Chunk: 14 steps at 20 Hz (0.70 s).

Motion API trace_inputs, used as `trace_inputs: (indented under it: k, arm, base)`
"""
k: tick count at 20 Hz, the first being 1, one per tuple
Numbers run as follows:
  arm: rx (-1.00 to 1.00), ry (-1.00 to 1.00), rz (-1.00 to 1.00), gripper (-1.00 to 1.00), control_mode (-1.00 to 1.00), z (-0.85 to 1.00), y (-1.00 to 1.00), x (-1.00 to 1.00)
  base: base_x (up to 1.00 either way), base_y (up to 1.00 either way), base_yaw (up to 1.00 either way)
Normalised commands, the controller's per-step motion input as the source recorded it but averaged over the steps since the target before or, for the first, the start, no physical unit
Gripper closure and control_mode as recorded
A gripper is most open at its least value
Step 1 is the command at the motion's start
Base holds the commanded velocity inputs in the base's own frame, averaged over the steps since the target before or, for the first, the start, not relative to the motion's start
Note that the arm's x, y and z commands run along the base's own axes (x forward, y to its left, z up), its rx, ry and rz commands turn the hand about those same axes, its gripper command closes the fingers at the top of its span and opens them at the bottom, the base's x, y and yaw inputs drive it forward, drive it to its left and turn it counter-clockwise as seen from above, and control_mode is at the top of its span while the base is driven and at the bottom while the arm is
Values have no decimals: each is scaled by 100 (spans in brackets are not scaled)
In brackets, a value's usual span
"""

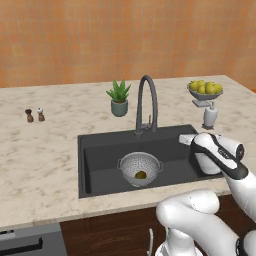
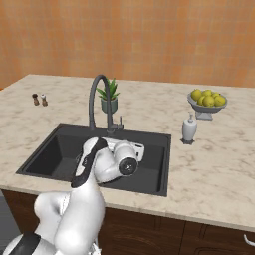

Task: Put the colander in the sink, put the apple, mango in the colander, and turn on the sink faucet and pour water over the colander.

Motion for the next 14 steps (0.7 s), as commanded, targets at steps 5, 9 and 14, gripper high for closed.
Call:
trace_inputs:
  k: [5, 9, 14]
  arm:
    - [3, -8, -2, -100, -100, -1, 0, 77]
    - [0, 0, 0, -100, -100, -1, 0, 51]
    - [0, 0, 0, -100, -100, -8, 0, 40]
  base:
    - [0, 0, 0]
    - [0, 0, 0]
    - [0, 0, 0]
